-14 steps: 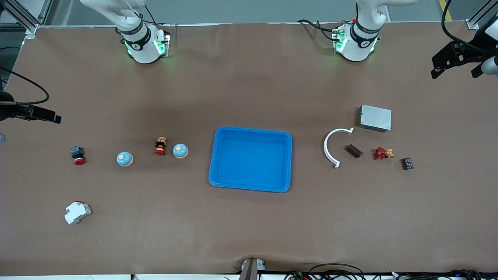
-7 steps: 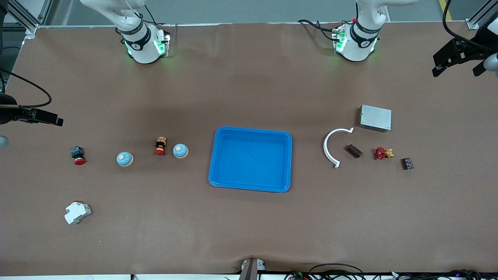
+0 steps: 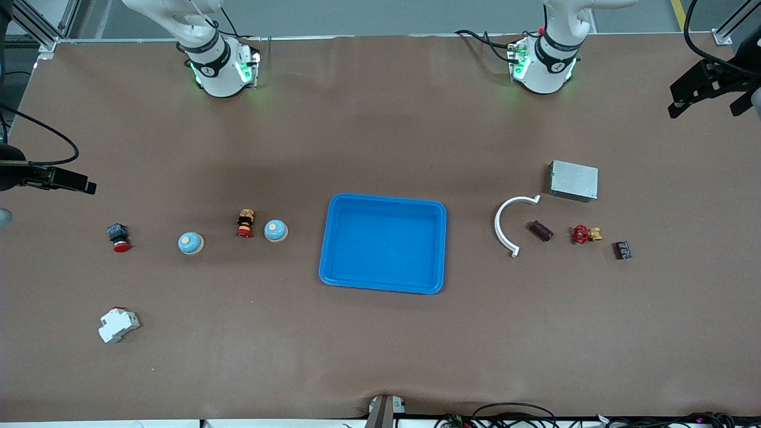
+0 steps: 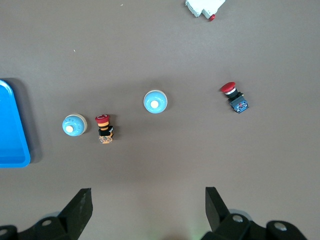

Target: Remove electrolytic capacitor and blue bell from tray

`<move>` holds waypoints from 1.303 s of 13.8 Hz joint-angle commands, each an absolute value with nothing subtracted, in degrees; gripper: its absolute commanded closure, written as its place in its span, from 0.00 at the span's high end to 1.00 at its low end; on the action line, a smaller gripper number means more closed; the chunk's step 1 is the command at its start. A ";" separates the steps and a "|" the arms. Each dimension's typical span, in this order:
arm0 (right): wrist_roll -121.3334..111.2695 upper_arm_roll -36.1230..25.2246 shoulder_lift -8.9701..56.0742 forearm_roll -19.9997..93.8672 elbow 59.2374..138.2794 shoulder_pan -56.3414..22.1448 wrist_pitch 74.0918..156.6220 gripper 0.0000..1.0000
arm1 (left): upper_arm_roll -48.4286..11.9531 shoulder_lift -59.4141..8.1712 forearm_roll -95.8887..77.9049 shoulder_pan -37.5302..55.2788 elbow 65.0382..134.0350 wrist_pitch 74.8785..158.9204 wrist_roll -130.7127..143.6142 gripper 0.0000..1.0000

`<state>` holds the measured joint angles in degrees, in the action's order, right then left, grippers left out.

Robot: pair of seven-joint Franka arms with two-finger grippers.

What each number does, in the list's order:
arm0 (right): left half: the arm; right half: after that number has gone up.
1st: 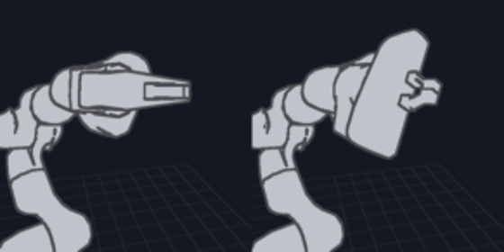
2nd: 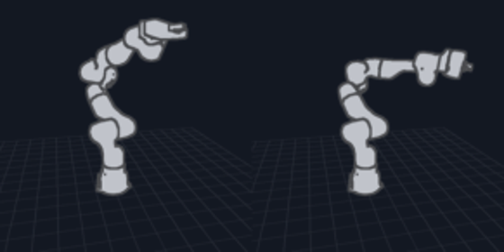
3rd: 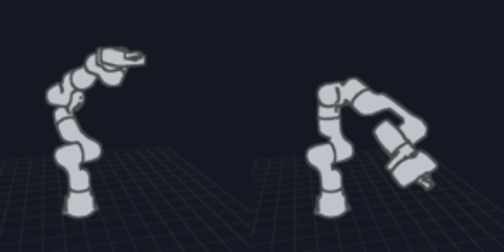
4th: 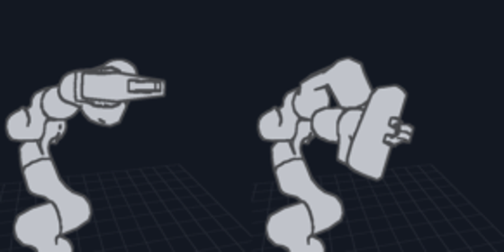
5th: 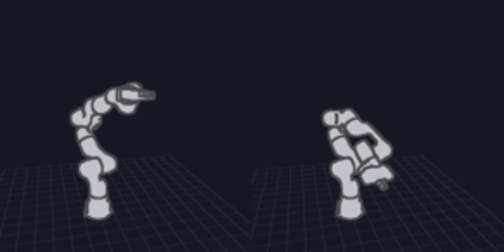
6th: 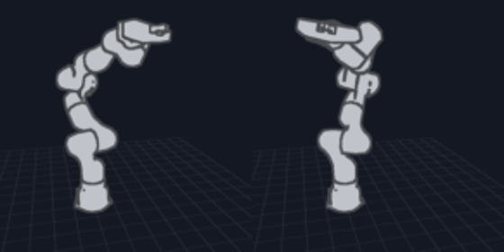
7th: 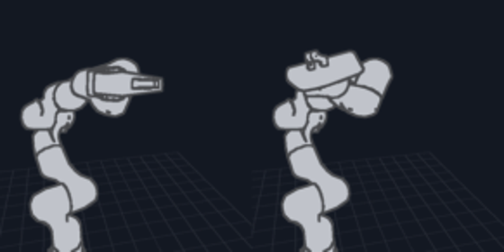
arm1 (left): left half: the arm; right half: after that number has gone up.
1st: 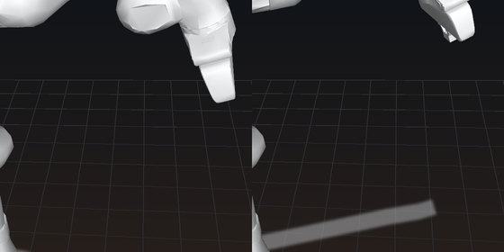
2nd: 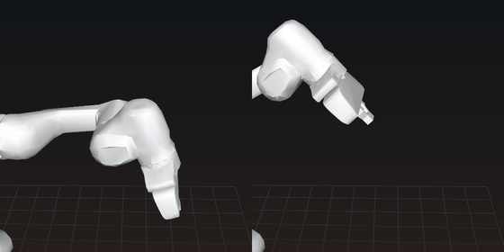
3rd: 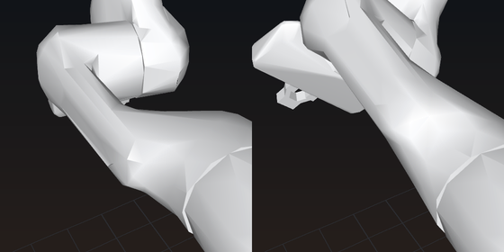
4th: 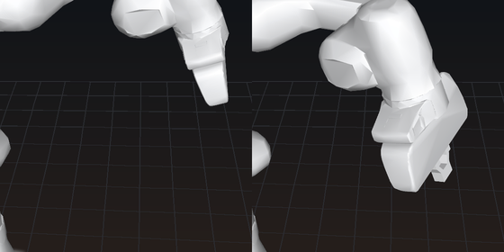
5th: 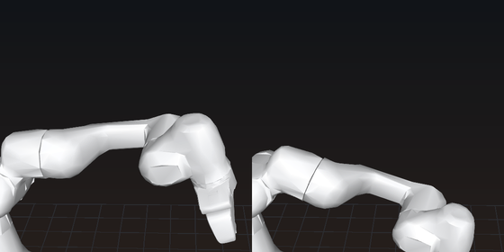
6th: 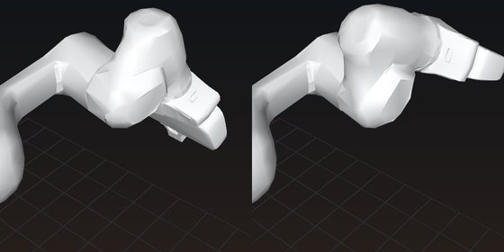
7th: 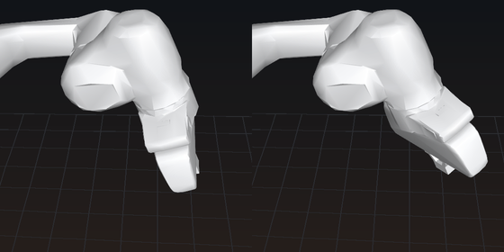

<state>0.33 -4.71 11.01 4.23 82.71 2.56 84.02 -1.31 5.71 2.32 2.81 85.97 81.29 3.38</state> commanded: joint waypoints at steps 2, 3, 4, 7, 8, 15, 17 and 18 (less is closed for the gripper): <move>0.88 -4.39 11.51 3.78 81.47 2.55 83.76 1.00 | -1.49 6.94 1.05 2.20 86.66 81.74 2.29 1.00; 0.88 -4.31 11.34 3.52 81.47 2.46 83.76 1.00 | -1.49 6.94 1.05 2.20 86.66 81.74 2.29 1.00; 0.97 -4.31 11.16 2.82 81.30 2.55 83.85 1.00 | -1.49 6.94 1.05 2.20 86.66 81.74 2.29 1.00; 0.88 -4.31 10.38 2.37 79.63 2.72 86.82 1.00 | -1.49 6.94 1.05 2.28 86.66 81.74 2.29 1.00; 0.88 -4.05 9.94 2.55 79.63 2.55 88.14 1.00 | -1.49 6.94 1.05 2.29 86.66 81.74 2.29 1.00; 0.35 -3.87 7.83 2.11 80.42 0.97 87.80 1.00 | -1.67 7.91 1.05 2.29 87.01 80.95 2.29 1.00; 0.44 -3.96 7.13 2.02 80.77 0.97 87.80 1.00 | -1.67 8.52 0.88 2.29 87.27 80.77 2.29 1.00; 0.44 -4.04 6.86 2.11 81.03 1.05 87.89 1.00 | -1.67 8.79 0.88 2.29 87.36 80.68 2.29 1.00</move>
